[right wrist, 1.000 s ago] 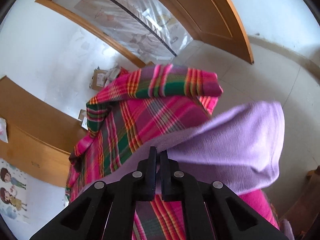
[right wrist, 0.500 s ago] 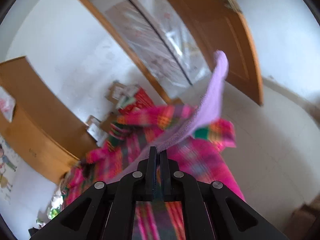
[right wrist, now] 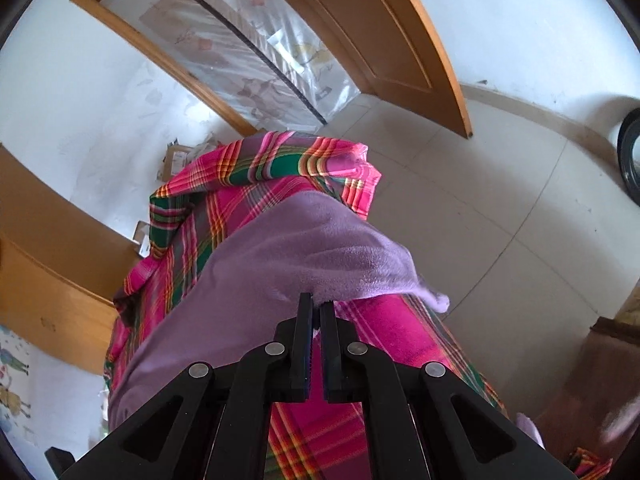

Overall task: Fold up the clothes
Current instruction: 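Lay the garment edge on the bed and open the right gripper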

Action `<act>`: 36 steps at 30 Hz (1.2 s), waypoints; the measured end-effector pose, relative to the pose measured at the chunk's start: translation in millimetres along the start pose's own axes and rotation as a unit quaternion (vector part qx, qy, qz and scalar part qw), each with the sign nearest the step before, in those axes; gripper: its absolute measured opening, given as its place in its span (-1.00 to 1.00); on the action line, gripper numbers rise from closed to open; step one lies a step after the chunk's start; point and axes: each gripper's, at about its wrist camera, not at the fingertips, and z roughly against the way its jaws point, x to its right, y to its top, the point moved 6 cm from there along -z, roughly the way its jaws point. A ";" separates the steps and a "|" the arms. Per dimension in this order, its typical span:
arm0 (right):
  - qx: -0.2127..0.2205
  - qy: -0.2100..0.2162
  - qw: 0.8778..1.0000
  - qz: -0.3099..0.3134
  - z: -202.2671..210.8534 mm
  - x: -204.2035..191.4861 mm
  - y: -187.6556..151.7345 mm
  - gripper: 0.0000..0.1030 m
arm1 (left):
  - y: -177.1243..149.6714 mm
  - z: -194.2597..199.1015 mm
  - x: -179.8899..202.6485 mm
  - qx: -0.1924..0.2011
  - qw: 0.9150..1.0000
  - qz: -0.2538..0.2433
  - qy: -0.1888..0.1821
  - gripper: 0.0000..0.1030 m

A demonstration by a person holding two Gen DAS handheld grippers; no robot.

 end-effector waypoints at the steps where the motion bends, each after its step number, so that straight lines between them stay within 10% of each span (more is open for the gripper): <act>1: 0.003 0.001 1.000 -0.001 1.7 -0.6 -0.3 -0.93 | -0.7 0.0 -0.3 -0.001 1.000 0.000 0.000 -0.94; 27: 0.060 -0.141 0.986 0.060 41.4 -11.3 -8.8 -0.62 | -17.2 8.4 5.6 -0.018 0.999 -0.003 -0.030 -0.93; 36: 0.005 -0.024 0.980 0.197 46.7 -107.7 -73.6 -0.55 | -34.4 42.2 -34.0 0.003 1.000 0.027 -0.002 -0.86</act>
